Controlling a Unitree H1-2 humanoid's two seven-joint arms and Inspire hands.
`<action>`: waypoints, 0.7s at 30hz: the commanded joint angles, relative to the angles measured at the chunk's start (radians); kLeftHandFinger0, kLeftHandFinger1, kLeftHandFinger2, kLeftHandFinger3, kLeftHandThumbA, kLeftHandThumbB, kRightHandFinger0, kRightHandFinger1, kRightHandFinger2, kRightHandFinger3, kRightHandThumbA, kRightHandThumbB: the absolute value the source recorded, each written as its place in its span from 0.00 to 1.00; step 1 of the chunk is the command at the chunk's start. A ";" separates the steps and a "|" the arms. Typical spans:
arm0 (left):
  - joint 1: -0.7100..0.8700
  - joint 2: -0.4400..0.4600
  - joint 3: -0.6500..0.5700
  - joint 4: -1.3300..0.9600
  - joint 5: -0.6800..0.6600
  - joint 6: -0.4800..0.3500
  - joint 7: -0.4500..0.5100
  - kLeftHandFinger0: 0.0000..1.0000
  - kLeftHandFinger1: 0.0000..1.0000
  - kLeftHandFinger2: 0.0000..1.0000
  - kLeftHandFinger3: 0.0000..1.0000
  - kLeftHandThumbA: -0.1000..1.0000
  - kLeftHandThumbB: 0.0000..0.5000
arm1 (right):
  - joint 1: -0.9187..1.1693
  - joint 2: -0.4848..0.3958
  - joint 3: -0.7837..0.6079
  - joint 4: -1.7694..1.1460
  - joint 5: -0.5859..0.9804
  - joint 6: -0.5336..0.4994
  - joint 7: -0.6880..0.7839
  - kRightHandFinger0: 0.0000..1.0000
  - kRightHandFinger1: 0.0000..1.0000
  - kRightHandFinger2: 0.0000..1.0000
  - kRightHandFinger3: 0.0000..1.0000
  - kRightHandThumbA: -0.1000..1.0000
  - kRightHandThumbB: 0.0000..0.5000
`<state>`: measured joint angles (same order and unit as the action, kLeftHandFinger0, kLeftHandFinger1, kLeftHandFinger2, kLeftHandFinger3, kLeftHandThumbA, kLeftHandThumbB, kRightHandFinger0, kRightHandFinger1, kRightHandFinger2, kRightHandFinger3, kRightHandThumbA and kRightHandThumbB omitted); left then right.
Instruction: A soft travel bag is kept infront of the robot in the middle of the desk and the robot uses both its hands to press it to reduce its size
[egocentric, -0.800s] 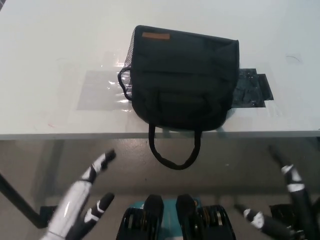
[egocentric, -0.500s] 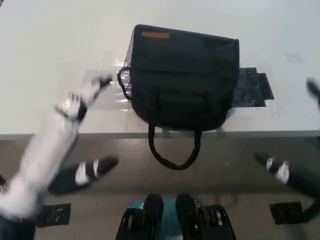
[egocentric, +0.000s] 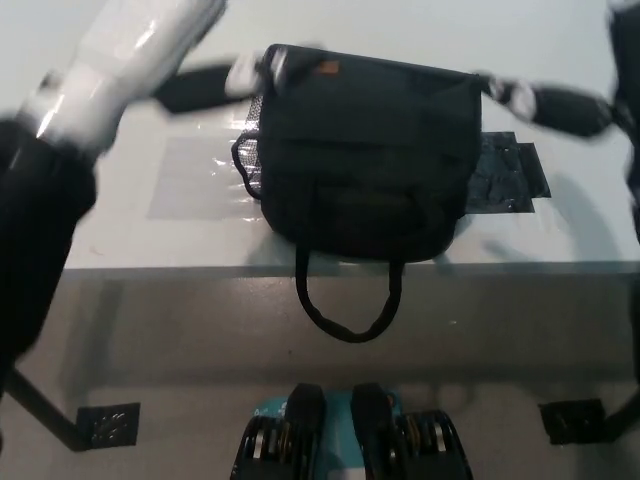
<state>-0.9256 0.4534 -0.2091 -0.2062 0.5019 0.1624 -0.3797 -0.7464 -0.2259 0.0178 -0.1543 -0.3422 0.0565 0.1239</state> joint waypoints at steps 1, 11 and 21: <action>-0.194 0.022 -0.057 0.251 0.074 0.004 -0.055 1.00 1.00 1.00 1.00 1.00 0.62 | -0.210 -0.014 0.052 0.212 -0.030 0.109 0.055 1.00 1.00 1.00 1.00 1.00 0.51; -0.382 -0.012 -0.165 0.653 0.149 -0.046 0.042 1.00 1.00 1.00 1.00 1.00 0.66 | -0.435 0.003 0.145 0.638 -0.068 0.078 0.013 1.00 1.00 1.00 1.00 1.00 0.47; -0.422 -0.057 -0.232 0.844 0.195 -0.053 0.086 1.00 1.00 1.00 1.00 1.00 0.64 | -0.482 0.027 0.181 0.841 -0.072 0.046 -0.038 1.00 1.00 1.00 1.00 1.00 0.59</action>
<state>-1.2727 0.4012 -0.4329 0.6126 0.6509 0.1308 -0.3596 -1.1672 -0.2020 0.1943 0.6657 -0.4019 0.1220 0.1315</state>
